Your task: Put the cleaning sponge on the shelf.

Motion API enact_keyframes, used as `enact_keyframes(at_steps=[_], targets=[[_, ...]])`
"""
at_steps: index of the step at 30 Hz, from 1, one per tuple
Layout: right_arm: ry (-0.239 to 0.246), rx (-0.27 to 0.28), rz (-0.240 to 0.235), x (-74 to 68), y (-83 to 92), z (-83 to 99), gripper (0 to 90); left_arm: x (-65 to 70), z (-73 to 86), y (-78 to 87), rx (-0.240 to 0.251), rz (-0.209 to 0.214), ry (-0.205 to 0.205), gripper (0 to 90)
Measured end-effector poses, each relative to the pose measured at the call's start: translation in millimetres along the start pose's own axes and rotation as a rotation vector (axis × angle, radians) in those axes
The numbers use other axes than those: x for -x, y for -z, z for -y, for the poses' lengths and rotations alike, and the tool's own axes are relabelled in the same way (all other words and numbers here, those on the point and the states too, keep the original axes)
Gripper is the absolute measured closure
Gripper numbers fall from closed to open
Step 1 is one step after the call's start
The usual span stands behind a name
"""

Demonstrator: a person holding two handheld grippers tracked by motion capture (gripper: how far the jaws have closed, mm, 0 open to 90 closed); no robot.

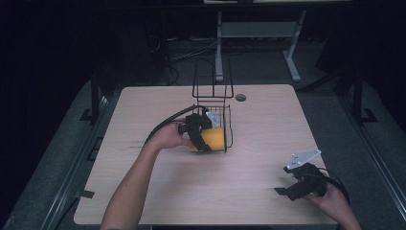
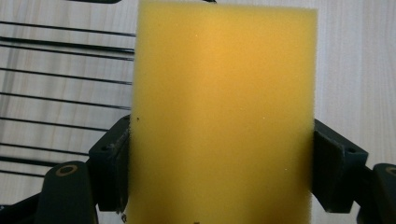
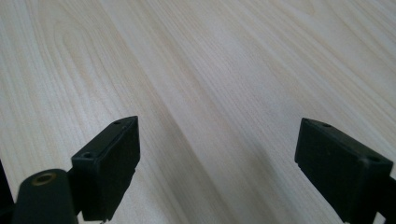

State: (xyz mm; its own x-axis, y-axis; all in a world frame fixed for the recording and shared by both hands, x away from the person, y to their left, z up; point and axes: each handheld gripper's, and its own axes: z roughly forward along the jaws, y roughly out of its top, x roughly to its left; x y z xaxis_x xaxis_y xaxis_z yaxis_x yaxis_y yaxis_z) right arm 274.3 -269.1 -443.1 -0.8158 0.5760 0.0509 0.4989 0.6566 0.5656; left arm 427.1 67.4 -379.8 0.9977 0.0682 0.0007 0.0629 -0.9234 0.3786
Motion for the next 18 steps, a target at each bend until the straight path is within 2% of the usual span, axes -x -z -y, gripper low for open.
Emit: enact_keyframes(at_steps=[3,9,13,16,18], targets=[[0.005,-0.004,-0.002,-1.0,-1.2,-0.6,13.8,-3.7,-0.6,-1.8,0.019,0.008,0.003,21.7],[0.004,-0.008,-0.004,-0.5,-2.1,-1.2,13.8,-10.1,0.6,-1.8,0.047,-0.004,0.007,21.8],[0.004,-0.013,-0.004,-0.3,-3.2,-1.4,13.8,-15.2,-4.3,-4.4,0.014,0.003,-0.003,21.7],[-0.003,-0.012,-0.004,-0.1,-2.7,-0.9,13.8,-18.2,-7.6,-5.7,0.039,0.003,-0.012,21.7],[-0.001,-0.010,-0.002,0.3,-2.6,0.2,13.8,-21.2,-8.4,-7.4,0.033,0.007,-0.015,21.7]])
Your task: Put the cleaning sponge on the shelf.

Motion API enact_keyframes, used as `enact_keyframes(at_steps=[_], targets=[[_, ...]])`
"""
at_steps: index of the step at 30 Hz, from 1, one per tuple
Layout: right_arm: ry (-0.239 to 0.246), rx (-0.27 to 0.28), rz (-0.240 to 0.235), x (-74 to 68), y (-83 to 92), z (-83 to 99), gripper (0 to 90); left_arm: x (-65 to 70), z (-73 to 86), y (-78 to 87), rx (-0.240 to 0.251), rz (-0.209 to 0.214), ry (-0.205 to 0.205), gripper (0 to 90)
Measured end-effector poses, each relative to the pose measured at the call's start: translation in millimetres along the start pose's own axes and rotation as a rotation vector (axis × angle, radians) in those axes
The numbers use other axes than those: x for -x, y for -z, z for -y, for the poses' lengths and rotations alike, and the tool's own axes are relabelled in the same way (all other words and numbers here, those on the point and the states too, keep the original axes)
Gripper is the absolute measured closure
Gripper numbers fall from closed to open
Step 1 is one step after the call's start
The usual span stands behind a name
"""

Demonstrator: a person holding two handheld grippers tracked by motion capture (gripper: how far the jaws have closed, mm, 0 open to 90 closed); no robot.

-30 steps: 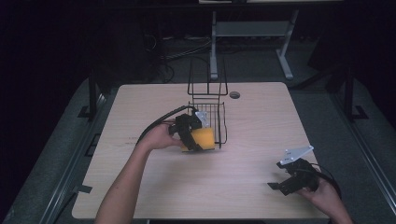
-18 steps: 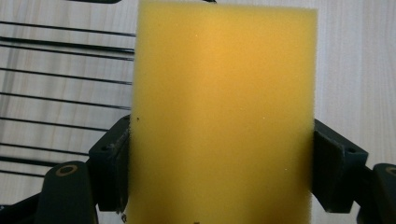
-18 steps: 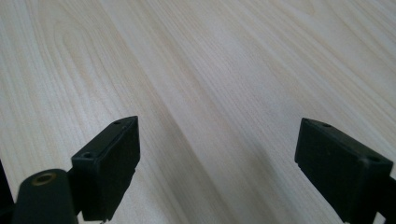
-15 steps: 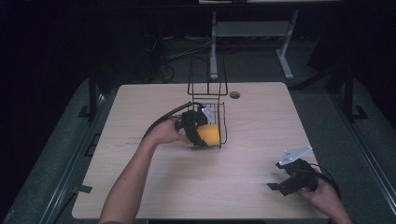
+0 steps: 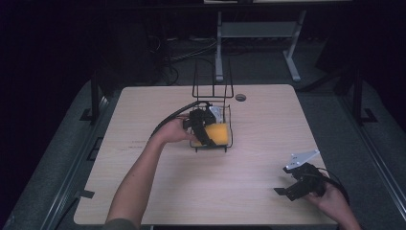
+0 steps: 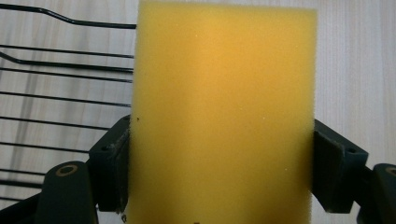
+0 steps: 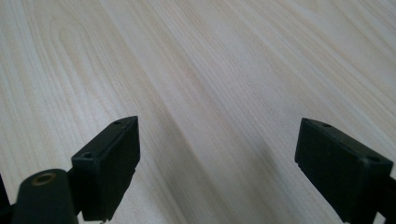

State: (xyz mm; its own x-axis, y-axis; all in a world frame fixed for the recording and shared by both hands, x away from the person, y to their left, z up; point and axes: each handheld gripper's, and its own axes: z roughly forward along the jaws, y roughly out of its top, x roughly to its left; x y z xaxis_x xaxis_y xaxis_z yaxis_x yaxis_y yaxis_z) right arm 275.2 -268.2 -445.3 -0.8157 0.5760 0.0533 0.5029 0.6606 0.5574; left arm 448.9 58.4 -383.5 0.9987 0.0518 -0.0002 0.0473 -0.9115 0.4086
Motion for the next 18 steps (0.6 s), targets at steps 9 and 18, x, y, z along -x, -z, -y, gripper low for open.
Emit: enact_keyframes(at_steps=[9,18], targets=[[-0.008,0.000,0.005,1.6,1.1,1.8,13.8,-9.2,-3.9,-6.5,-0.018,0.006,0.000,21.7],[-0.005,-0.003,0.006,0.9,0.7,1.9,13.8,-20.1,0.1,-12.3,-0.023,0.015,0.017,21.7]])
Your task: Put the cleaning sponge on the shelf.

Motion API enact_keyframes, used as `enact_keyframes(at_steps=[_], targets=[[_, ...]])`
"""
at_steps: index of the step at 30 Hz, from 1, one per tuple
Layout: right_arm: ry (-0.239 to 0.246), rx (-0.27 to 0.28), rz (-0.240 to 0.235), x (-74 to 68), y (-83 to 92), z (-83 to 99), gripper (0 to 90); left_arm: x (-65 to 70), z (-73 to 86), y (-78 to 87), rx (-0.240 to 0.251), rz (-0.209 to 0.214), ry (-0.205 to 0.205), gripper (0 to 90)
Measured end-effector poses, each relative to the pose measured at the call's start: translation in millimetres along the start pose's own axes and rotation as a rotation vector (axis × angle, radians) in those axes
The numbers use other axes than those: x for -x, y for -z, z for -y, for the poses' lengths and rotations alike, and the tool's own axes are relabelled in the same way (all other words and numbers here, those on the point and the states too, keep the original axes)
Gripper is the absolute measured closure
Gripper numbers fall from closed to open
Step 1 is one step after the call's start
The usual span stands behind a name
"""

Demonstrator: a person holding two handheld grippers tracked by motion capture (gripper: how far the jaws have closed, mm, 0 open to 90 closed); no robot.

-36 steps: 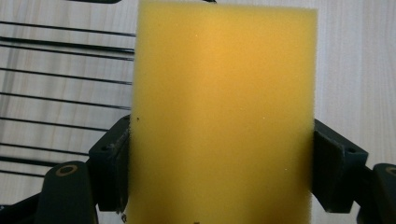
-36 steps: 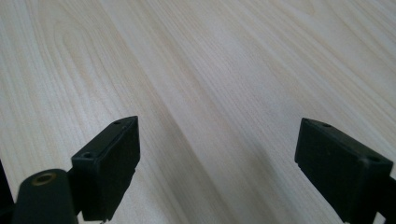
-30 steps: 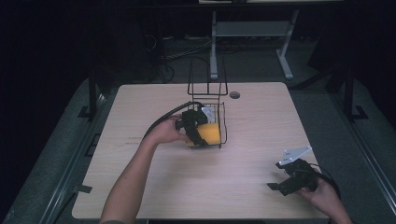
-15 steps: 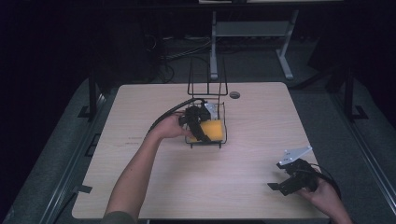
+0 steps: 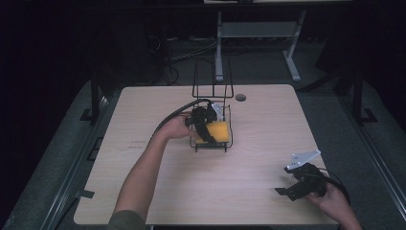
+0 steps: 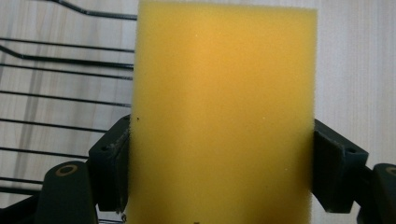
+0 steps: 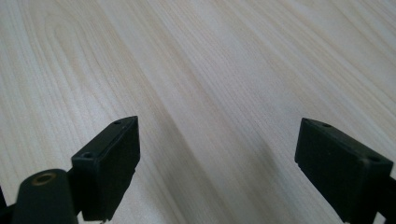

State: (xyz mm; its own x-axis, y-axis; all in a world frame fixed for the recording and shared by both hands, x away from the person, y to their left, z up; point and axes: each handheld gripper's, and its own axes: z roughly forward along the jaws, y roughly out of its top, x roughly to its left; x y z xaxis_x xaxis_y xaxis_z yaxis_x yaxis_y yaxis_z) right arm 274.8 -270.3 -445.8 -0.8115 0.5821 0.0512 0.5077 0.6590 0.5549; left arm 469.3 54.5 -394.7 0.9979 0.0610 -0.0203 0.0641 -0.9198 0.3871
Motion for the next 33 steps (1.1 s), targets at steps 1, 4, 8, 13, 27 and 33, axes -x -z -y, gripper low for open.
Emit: enact_keyframes(at_steps=[1,4,8,13,27,33], targets=[[0.001,0.000,-0.001,-0.1,-0.2,-0.1,13.8,-0.8,0.8,0.0,0.003,-0.001,0.004,21.7],[0.000,-0.004,-0.001,-0.4,-0.8,-0.5,13.8,-4.1,2.9,0.5,0.022,-0.007,0.015,21.7],[0.000,-0.006,-0.003,0.3,-1.8,-0.6,13.8,-8.9,5.5,-0.4,0.035,-0.011,0.020,21.6],[-0.001,-0.007,0.001,0.6,-1.9,-0.6,13.8,-13.3,7.4,-4.1,0.035,-0.007,0.025,21.6],[0.002,-0.009,0.005,0.3,-1.2,-1.6,13.7,-20.1,10.7,-7.1,0.040,-0.004,0.055,21.6],[0.009,-0.013,0.007,-0.5,-2.6,-2.5,13.7,-21.3,12.3,-8.8,0.029,0.001,0.058,21.5]])
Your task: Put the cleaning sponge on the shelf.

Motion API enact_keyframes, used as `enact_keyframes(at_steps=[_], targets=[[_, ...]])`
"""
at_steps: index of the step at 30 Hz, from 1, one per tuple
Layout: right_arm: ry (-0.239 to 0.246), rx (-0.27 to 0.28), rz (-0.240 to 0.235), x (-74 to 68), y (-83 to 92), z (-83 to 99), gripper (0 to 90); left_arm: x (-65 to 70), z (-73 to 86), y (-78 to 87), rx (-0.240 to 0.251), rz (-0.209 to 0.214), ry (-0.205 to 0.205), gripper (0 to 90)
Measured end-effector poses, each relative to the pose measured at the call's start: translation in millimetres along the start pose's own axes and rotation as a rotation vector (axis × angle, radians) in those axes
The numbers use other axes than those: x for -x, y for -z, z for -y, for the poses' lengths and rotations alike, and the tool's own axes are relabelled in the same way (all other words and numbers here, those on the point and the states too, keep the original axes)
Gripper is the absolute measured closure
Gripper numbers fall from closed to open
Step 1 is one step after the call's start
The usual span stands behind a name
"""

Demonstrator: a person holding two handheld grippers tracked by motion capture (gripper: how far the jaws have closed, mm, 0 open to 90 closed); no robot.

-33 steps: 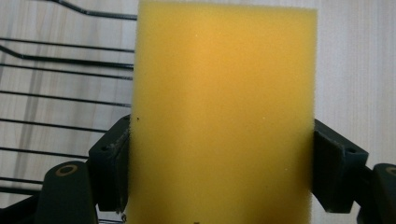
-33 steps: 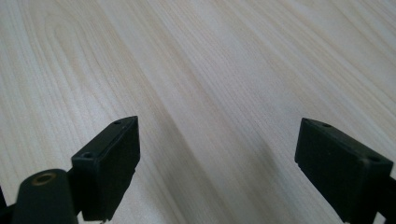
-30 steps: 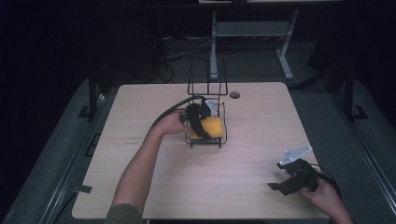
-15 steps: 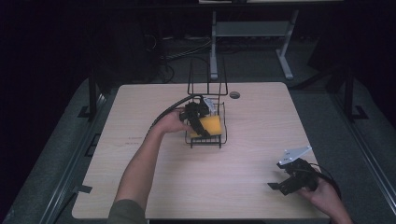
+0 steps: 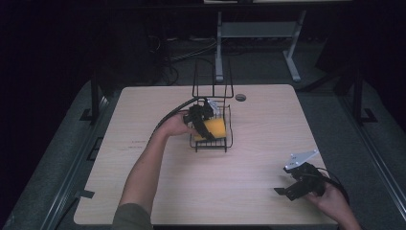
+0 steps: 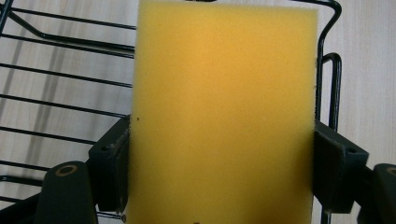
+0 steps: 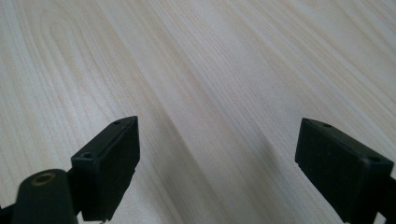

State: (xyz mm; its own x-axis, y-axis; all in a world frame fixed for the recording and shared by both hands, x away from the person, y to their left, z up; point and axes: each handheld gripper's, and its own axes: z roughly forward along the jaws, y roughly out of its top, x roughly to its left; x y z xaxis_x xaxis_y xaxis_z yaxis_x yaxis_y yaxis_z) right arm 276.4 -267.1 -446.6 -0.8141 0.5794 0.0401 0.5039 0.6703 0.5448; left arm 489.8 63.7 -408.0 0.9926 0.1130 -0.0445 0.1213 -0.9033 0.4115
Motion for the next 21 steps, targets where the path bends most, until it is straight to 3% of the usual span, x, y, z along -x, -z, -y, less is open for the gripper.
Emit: enact_keyframes(at_steps=[16,21], targets=[[0.002,-0.003,0.000,-2.5,-0.8,-1.7,13.6,0.9,0.2,1.7,-0.006,-0.005,0.012,19.0],[0.011,-0.005,0.000,-2.7,-2.1,-2.8,13.6,2.6,-0.3,6.5,0.010,-0.008,-0.004,20.0]])
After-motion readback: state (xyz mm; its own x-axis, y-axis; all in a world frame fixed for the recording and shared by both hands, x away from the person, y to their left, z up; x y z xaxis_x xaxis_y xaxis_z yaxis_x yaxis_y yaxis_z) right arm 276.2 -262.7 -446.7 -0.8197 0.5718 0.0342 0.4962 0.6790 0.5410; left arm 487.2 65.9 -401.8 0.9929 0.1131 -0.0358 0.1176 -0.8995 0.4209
